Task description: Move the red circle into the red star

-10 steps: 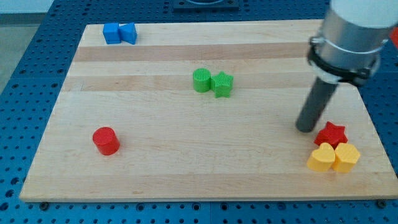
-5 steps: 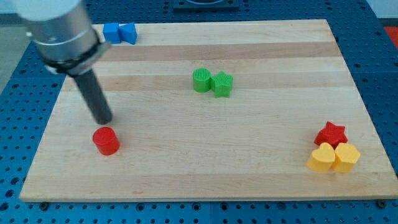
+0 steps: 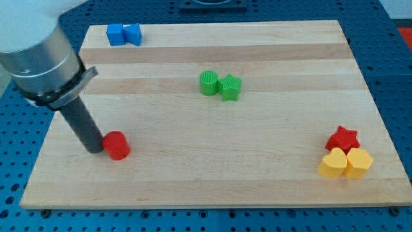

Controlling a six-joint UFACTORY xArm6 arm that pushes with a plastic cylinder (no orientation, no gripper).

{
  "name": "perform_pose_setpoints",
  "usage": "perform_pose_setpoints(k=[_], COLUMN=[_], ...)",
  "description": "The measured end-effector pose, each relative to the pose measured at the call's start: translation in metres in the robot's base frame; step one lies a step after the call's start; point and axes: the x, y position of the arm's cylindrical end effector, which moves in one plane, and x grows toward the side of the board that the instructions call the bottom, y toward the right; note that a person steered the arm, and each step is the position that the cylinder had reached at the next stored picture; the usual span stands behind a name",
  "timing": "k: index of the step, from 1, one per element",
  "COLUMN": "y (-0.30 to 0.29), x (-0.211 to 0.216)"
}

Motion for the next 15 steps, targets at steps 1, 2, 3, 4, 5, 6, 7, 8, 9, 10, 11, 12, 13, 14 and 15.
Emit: perform_pose_setpoints(k=[1, 2, 3, 4, 5, 6, 7, 8, 9, 10, 11, 12, 13, 14, 15], y=[0.030, 0.063, 0.093, 0.105, 0.119, 0.148, 0.178, 0.207, 0.228, 0.238, 0.235, 0.235, 0.235, 0.245, 0.271], x=[0.000, 0.000, 0.002, 0.018, 0.039, 0.042, 0.041, 0.037, 0.030, 0.017, 0.002, -0.013, -0.030, -0.038, -0.040])
